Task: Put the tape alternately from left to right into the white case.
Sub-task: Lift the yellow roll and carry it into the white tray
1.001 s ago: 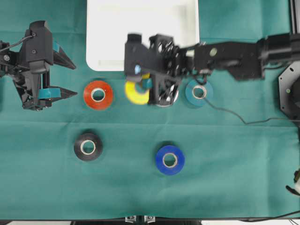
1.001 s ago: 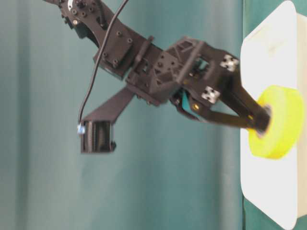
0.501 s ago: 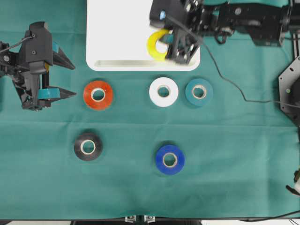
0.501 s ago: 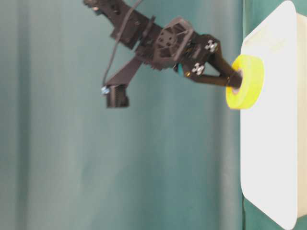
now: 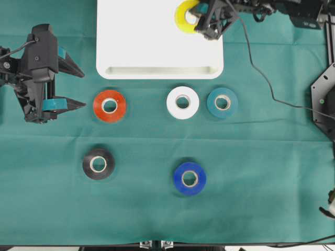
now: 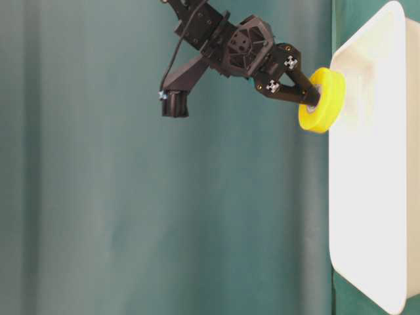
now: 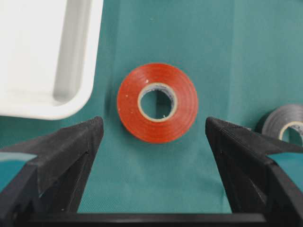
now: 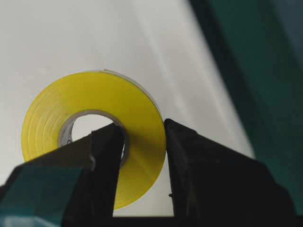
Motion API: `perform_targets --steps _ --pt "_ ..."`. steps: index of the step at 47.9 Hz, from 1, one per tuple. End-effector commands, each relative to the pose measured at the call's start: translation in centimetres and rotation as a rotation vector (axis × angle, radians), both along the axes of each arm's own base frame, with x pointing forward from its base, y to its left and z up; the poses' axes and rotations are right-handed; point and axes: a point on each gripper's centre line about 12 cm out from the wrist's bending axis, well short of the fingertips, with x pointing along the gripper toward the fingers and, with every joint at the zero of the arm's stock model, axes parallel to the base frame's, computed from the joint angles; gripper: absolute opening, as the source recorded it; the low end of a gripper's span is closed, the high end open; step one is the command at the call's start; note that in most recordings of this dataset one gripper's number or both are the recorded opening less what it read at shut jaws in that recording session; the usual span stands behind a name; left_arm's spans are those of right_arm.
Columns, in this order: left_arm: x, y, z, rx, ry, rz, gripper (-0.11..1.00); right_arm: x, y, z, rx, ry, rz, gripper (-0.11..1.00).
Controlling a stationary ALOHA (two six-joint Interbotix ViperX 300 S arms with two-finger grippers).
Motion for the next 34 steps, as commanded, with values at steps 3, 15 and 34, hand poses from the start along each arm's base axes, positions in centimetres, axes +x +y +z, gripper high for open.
perform_targets --steps 3,15,34 --pt "0.2 0.0 0.7 -0.001 -0.029 0.002 0.51 0.0 -1.0 0.0 -0.015 -0.014 -0.013 0.31" --pt "0.2 0.0 0.7 -0.001 -0.029 0.002 0.51 0.3 -2.0 -1.4 -0.016 -0.004 -0.021 0.31" --pt "0.3 0.0 0.9 0.000 -0.034 0.002 0.51 0.1 -2.4 -2.1 -0.006 0.010 -0.032 0.31"
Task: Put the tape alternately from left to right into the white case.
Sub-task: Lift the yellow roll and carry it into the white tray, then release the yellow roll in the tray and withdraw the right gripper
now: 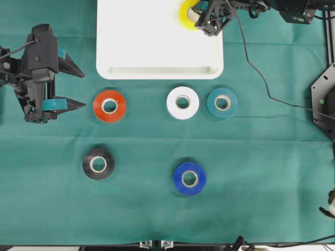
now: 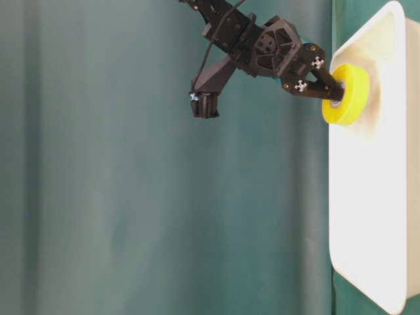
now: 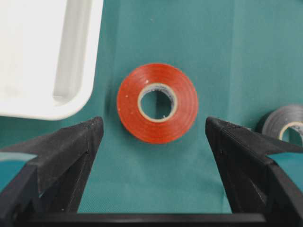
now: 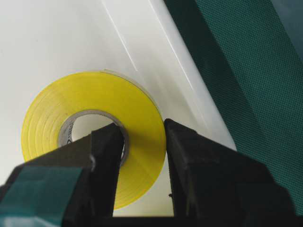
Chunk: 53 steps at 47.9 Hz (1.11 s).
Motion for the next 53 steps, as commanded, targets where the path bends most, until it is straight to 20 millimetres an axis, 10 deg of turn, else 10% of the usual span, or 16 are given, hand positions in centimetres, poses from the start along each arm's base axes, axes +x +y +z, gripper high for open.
perform_targets --steps 1,10,19,53 --pt "0.3 0.1 0.9 -0.001 -0.034 0.004 0.51 0.5 -0.5 1.0 -0.019 -0.033 -0.003 0.31" --pt "0.3 0.1 0.8 -0.001 -0.032 0.004 0.51 0.6 -0.6 0.9 -0.019 -0.031 -0.002 0.34" --pt "0.3 0.1 1.0 0.000 -0.035 0.004 0.51 0.8 -0.7 1.2 -0.023 -0.040 -0.003 0.86" --pt "0.4 0.1 1.0 0.000 -0.037 0.004 0.51 0.9 1.1 4.1 -0.055 -0.099 0.034 0.80"
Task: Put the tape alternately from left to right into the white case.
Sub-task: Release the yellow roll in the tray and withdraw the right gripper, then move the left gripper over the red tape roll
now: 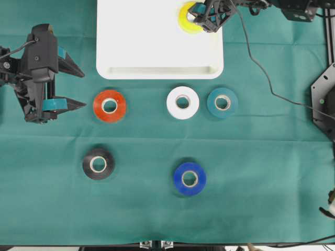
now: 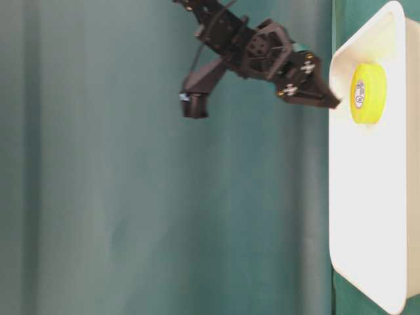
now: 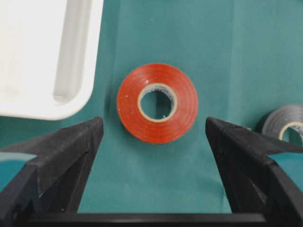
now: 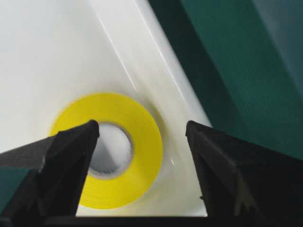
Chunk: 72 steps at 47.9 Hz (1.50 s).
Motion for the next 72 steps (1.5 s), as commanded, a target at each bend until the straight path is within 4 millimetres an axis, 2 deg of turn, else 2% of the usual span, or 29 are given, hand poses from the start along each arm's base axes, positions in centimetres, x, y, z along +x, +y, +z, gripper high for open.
perform_targets --steps 1,10,23,37,54,72 --pt "0.3 0.0 1.0 0.000 -0.035 0.002 0.51 0.5 0.9 2.2 -0.031 -0.055 0.027 0.80" --pt "0.3 0.0 0.8 -0.001 -0.031 0.002 0.51 1.5 3.5 3.5 -0.043 -0.083 0.096 0.80" --pt "0.3 0.0 0.8 -0.001 -0.032 0.002 0.51 3.3 8.7 5.2 -0.057 -0.131 0.236 0.80" --pt "0.2 0.0 0.7 -0.001 -0.028 0.002 0.51 4.3 13.2 5.7 -0.055 -0.149 0.353 0.80" --pt "0.2 0.0 0.7 0.001 -0.028 0.002 0.51 4.9 17.4 5.7 -0.046 -0.151 0.461 0.80" --pt "0.2 0.0 0.7 -0.002 -0.028 0.003 0.51 4.8 20.8 5.3 -0.036 -0.140 0.550 0.80"
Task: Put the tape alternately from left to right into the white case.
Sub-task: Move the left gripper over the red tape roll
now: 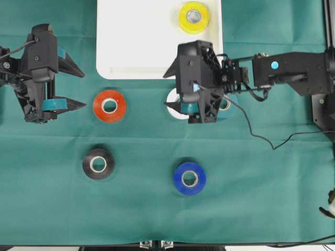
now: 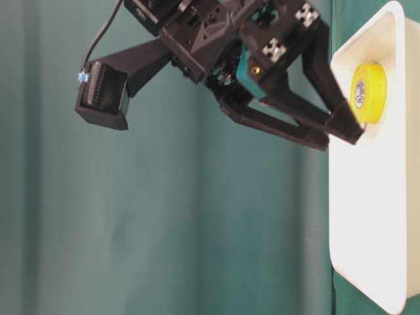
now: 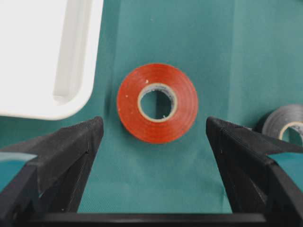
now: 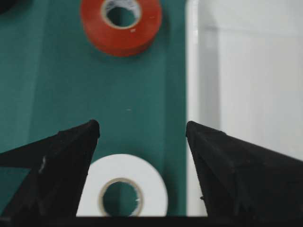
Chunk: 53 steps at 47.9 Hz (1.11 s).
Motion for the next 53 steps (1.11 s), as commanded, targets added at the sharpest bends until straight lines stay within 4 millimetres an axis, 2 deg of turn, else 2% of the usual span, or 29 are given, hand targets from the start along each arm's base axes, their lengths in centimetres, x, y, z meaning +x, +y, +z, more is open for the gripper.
perform_targets --steps 1,8,28,53 --pt "0.2 0.0 0.7 0.001 -0.029 0.002 0.51 0.0 0.9 1.3 0.001 -0.038 0.024 0.80" --pt "0.2 0.0 0.7 0.001 -0.028 0.002 0.50 -0.1 1.7 1.2 0.001 -0.035 0.043 0.80" --pt "0.3 -0.2 0.4 -0.001 -0.015 -0.005 0.51 -0.1 1.7 1.1 -0.001 -0.037 0.047 0.80" --pt "2.2 -2.1 -1.3 -0.060 0.017 -0.018 0.51 -0.3 1.7 0.9 0.000 -0.029 0.045 0.80"
